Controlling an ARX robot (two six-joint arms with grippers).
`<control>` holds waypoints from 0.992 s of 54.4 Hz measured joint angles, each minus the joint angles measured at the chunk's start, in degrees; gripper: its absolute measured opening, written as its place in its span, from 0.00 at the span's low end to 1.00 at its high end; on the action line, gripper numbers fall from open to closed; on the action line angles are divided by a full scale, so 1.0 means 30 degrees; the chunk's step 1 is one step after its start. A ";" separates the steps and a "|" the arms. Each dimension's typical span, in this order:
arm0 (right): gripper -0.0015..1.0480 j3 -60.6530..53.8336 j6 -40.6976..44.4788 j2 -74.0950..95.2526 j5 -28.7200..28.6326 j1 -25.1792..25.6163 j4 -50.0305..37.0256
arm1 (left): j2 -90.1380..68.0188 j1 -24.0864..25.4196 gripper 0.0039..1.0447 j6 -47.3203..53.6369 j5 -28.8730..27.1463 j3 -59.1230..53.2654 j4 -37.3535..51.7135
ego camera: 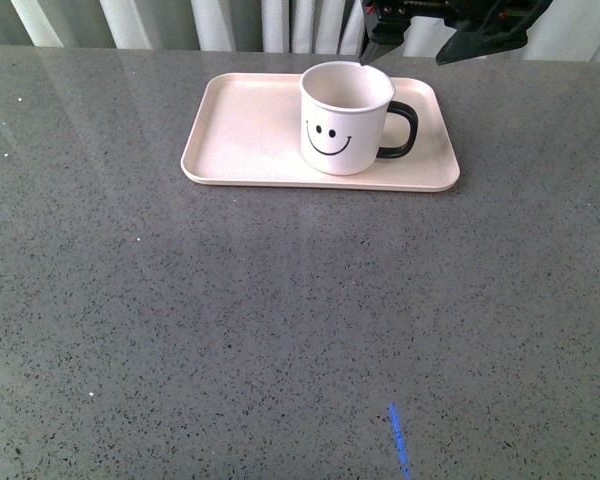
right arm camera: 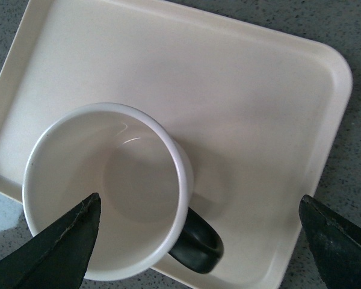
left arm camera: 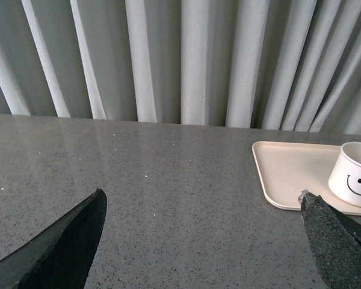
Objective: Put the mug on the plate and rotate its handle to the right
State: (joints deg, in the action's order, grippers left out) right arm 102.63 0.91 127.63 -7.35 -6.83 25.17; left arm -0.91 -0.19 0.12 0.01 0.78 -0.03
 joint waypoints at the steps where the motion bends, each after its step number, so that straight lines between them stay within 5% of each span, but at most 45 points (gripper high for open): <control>1: 0.91 0.0146 -0.0015 0.0131 0.0036 -0.0066 0.0080 | 0.0000 0.0000 0.91 0.0000 0.0000 0.0000 0.0000; 45: 0.91 0.2769 -0.0386 0.2550 0.0474 -0.0590 0.1654 | 0.0000 0.0000 0.91 0.0000 0.0000 0.0000 0.0000; 54: 0.84 0.2841 -0.0452 0.2601 0.0525 -0.0612 0.1865 | 0.0000 0.0000 0.91 0.0000 0.0000 0.0000 0.0000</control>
State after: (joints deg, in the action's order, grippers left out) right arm 111.15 -0.45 135.44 -5.78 -8.67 30.76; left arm -0.91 -0.19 0.12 0.01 0.78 -0.03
